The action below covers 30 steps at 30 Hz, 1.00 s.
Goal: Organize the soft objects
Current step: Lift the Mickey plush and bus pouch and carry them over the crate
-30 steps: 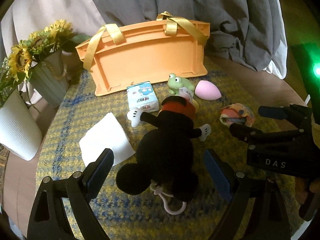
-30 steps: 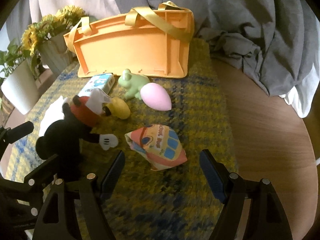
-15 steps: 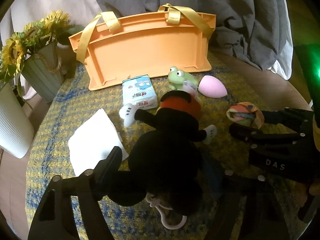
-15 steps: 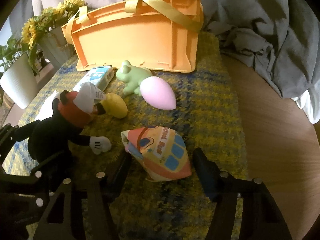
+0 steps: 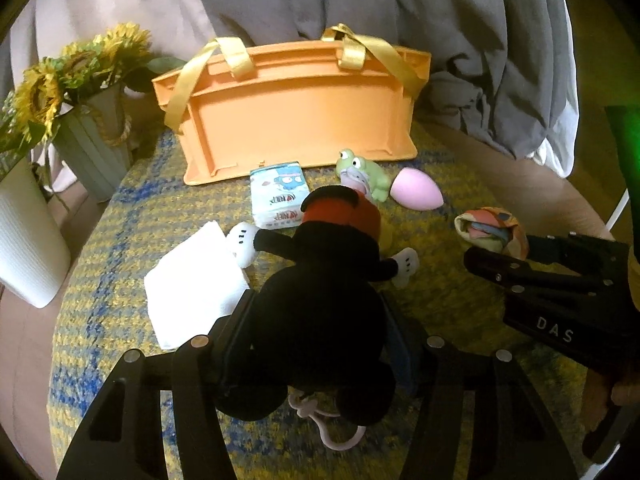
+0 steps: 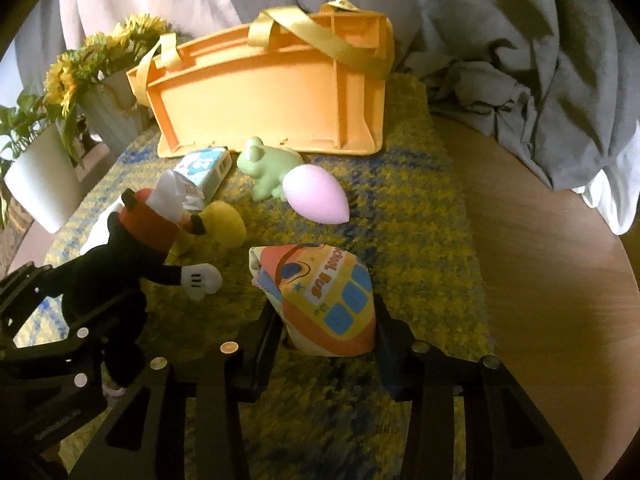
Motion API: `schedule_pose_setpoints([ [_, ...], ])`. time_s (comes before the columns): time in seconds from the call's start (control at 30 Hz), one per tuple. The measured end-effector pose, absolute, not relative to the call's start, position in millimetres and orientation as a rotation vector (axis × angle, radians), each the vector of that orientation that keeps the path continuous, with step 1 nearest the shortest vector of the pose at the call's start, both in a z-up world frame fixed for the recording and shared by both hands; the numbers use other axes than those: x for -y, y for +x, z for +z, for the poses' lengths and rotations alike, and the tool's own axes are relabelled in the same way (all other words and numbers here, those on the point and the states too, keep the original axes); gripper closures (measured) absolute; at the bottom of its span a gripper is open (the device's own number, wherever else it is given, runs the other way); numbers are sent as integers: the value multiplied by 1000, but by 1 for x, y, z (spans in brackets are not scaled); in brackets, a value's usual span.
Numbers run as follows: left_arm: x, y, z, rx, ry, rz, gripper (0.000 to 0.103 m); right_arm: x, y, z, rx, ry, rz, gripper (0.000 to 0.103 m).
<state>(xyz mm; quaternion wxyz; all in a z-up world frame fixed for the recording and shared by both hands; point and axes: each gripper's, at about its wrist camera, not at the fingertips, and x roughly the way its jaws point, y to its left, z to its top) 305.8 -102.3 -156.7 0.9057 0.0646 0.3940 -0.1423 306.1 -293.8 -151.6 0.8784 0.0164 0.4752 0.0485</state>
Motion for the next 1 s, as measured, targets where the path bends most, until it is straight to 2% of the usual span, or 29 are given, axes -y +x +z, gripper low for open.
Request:
schedule_pose_setpoints([
  [1.0, 38, 289, -45, -548, 23, -300, 45, 249, 285, -25, -702, 75, 84, 60],
])
